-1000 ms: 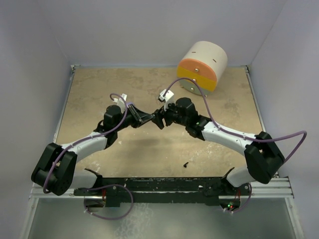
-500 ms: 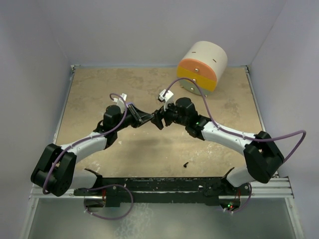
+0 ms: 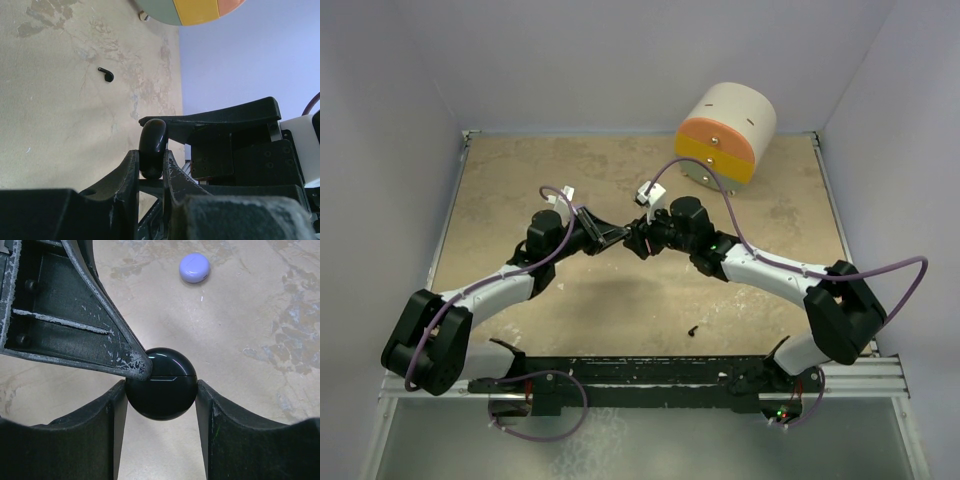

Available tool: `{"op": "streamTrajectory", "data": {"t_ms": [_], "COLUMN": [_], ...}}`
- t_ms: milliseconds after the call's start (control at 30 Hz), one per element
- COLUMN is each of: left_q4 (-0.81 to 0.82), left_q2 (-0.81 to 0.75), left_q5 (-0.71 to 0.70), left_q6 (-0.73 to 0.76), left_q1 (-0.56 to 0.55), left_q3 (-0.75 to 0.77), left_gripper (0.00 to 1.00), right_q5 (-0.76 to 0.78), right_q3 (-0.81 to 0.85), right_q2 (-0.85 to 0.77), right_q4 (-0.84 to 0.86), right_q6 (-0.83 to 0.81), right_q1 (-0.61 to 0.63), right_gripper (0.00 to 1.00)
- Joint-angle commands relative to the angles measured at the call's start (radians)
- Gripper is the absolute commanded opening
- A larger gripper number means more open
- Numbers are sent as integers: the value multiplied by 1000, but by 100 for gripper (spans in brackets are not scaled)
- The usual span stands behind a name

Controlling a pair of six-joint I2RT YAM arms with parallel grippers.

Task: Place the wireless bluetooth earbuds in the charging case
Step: Pick up the charging case at the center of the board.

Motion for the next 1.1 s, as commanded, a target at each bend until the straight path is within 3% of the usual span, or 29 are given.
{"op": "streamTrajectory", "data": {"t_ms": [0,67,133,333,1067], "left_q4": [52,51,52,49,51], "left_q2": [-28,-25,-20,-19,17], "left_q5": [19,18,19,15,-2], "left_q6": [-11,-11,-10,-7,-3], "left_q1": [-7,-7,-6,-6,-6], "left_q3": [41,41,41,45,61], "left_gripper": [0,3,17,29,35], "right_q5": [-14,-16,-19,-27,-21], "right_q3": [13,13,12,12,12], "right_q2": [-20,-20,-20,-25,-30], "right_q4": [17,16,16,18,46], "right_q6": [1,1,-1,-11,-19], "right_q1": [0,1,1,1,1], "right_gripper": [48,46,44,43,43]}}
